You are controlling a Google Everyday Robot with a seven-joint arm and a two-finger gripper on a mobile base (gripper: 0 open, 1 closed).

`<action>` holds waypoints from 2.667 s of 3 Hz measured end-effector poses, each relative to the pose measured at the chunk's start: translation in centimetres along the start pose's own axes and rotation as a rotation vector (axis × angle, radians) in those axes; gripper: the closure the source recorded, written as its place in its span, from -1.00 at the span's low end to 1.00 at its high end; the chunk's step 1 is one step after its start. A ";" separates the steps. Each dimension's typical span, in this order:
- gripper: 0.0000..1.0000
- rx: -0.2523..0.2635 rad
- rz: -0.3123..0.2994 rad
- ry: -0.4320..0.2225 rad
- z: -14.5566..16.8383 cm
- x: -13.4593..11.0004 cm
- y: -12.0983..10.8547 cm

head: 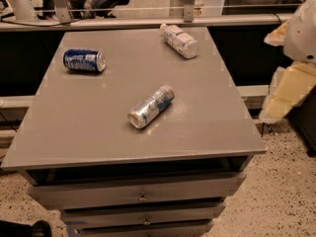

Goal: Pick blue plastic bottle

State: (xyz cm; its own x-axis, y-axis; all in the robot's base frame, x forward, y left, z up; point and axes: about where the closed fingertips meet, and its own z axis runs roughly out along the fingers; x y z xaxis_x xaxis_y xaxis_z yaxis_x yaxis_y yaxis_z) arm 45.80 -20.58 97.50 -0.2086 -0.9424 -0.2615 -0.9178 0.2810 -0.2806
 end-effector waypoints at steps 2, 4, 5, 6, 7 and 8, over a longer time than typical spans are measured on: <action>-1.00 0.108 0.141 -0.250 8.1 -5.5 -9.8; -1.00 0.176 0.252 -0.394 10.9 -9.0 -15.8; -1.00 0.190 0.301 -0.425 12.0 -9.8 -16.7; -1.00 0.221 0.400 -0.478 14.7 -11.2 -19.5; -1.00 0.235 0.518 -0.523 17.8 -12.4 -22.8; -1.00 0.234 0.615 -0.534 20.8 -12.4 -25.1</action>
Offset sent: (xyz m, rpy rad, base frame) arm 0.2231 0.0592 -0.0458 0.4580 -0.2327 -0.1781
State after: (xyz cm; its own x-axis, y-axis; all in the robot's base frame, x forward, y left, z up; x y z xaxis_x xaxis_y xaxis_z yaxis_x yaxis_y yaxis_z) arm 78.47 -12.17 88.59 -0.4061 -0.4139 -0.8147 -0.5874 0.8012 -0.1142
